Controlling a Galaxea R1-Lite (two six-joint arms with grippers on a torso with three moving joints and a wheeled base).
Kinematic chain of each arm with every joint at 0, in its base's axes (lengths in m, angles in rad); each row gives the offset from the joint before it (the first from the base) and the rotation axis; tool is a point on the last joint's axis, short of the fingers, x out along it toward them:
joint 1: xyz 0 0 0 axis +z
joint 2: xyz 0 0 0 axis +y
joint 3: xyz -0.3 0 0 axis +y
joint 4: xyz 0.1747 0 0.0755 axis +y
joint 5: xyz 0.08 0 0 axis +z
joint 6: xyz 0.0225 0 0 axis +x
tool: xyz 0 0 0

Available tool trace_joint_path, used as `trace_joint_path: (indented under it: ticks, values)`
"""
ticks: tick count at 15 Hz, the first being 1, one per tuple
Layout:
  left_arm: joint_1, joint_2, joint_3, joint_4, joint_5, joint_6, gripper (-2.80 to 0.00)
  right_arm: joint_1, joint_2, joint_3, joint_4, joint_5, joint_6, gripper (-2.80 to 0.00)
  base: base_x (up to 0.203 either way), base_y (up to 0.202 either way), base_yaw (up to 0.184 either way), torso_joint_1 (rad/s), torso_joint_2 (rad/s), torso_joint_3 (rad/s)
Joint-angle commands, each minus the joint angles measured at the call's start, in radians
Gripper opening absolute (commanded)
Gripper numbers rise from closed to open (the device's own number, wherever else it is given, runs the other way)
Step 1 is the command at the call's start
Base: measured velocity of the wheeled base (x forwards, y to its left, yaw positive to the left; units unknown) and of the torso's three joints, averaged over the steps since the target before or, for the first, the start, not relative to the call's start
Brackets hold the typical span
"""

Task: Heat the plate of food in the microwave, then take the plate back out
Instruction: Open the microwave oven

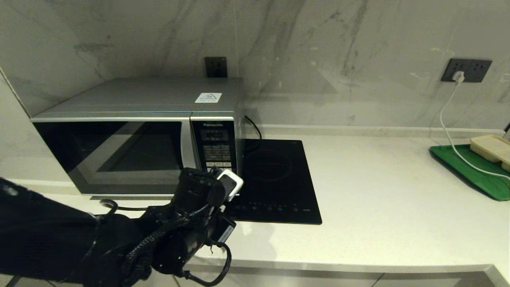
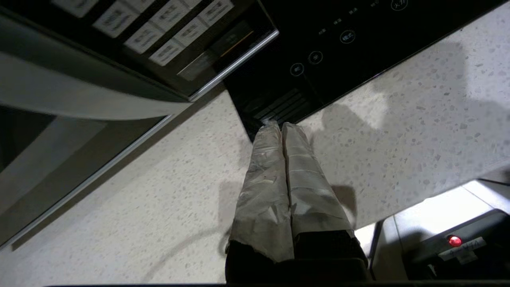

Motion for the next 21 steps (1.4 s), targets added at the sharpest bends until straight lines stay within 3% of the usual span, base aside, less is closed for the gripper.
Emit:
trace_joint_path:
  ticks: [1,3,6,7,11,16,21]
  values:
    - [0.0,0.108,-0.072,-0.006,-0.028,-0.048,-2.8,0.0,0.001,0.0,0.001,-0.001,0.001,-2.8,0.0,0.0,0.0,0.0,0.0,0.0]
    - [0.001,0.135,-0.108,0.046,-0.07,-0.179,-2.8,0.0,0.001,0.0,0.002,-0.001,0.001,-2.8,0.0,0.0,0.0,0.0,0.0,0.0]
    - [0.018,0.188,-0.188,0.145,-0.079,-0.42,-2.8,-0.001,0.001,0.0,0.001,-0.001,0.001,-2.8,0.0,0.0,0.0,0.0,0.0,0.0]
    - [0.037,0.202,-0.205,0.185,-0.082,-0.459,-2.8,-0.001,0.001,0.0,0.001,-0.001,0.001,-2.8,0.0,0.0,0.0,0.0,0.0,0.0]
    - [0.12,0.245,-0.23,0.18,-0.078,-0.477,-2.8,0.0,0.001,0.0,0.001,-0.001,0.001,-2.8,0.0,0.0,0.0,0.0,0.0,0.0]
    - [0.123,0.299,-0.248,0.048,-0.081,-0.458,-2.8,0.0,0.001,0.0,0.001,-0.001,0.001,-2.8,0.0,0.0,0.0,0.0,0.0,0.0]
    - [0.12,0.304,-0.286,0.011,-0.082,-0.455,-2.8,0.0,0.001,0.0,0.001,-0.001,-0.001,-2.8,0.0,0.0,0.0,0.0,0.0,0.0]
